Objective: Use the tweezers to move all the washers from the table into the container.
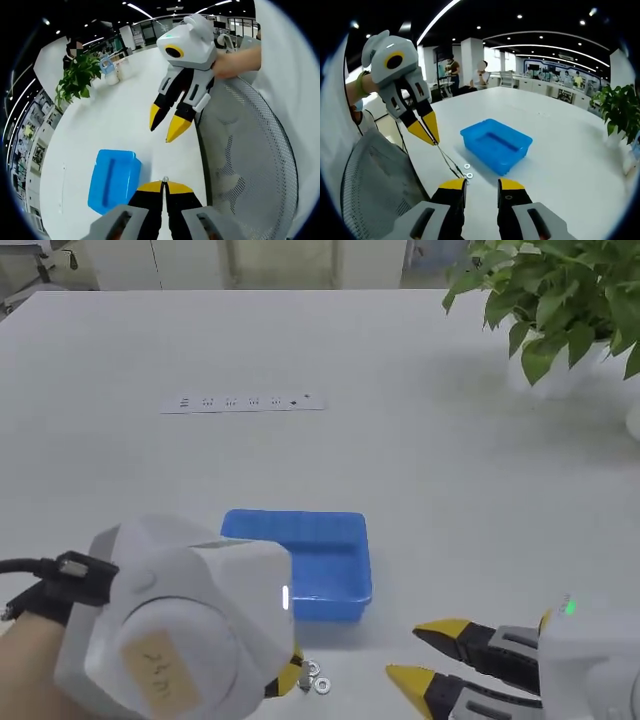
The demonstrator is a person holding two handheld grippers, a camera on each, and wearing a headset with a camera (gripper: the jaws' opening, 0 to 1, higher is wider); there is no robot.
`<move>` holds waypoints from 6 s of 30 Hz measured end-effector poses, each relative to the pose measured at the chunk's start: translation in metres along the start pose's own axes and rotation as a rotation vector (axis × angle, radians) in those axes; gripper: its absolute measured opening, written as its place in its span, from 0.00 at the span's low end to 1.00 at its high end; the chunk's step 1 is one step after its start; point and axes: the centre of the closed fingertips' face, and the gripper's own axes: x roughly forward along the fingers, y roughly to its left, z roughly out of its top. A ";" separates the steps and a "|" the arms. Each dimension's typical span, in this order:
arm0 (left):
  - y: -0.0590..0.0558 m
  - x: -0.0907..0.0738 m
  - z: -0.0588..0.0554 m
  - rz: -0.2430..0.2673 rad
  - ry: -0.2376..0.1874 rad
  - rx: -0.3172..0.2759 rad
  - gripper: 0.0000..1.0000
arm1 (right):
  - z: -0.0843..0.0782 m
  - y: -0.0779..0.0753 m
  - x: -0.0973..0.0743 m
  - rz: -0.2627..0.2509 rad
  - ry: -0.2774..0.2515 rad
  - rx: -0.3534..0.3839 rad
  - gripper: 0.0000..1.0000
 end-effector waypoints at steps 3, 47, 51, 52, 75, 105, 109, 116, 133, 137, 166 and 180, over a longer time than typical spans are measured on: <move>0.001 0.000 0.004 -0.010 -0.019 -0.006 0.00 | -0.001 0.000 0.000 0.002 0.002 0.011 0.21; 0.006 0.014 0.009 -0.083 -0.035 -0.079 0.00 | -0.005 0.057 0.066 0.454 0.165 -0.313 0.10; 0.006 0.015 0.008 -0.073 -0.044 -0.108 0.00 | -0.004 0.055 0.066 0.459 0.157 -0.333 0.04; 0.007 0.015 0.007 -0.066 -0.044 -0.111 0.00 | -0.004 0.055 0.066 0.460 0.155 -0.331 0.04; 0.007 -0.039 -0.041 0.250 -0.321 -0.656 0.37 | 0.024 0.033 0.047 0.405 0.029 -0.088 0.02; 0.020 -0.090 -0.057 0.544 -0.537 -0.826 0.67 | 0.069 -0.054 0.087 0.188 0.031 -0.075 0.02; 0.022 -0.096 -0.063 0.573 -0.547 -0.850 0.71 | 0.064 -0.056 0.097 0.189 0.062 -0.097 0.02; 0.024 -0.103 -0.073 0.617 -0.556 -0.892 0.81 | 0.053 -0.057 0.110 0.191 0.103 -0.103 0.02; 0.027 -0.123 -0.083 0.693 -0.610 -0.966 0.99 | 0.049 -0.062 0.109 0.174 0.071 -0.056 0.03; 0.027 -0.122 -0.081 0.690 -0.622 -0.970 0.99 | 0.057 -0.059 0.101 0.170 0.045 -0.053 0.03; 0.021 -0.116 -0.073 0.642 -0.623 -0.947 0.95 | 0.040 0.022 0.076 0.370 0.025 -0.028 0.02; 0.020 -0.115 -0.074 0.636 -0.614 -0.948 0.94 | 0.017 0.029 0.083 0.372 0.092 -0.055 0.03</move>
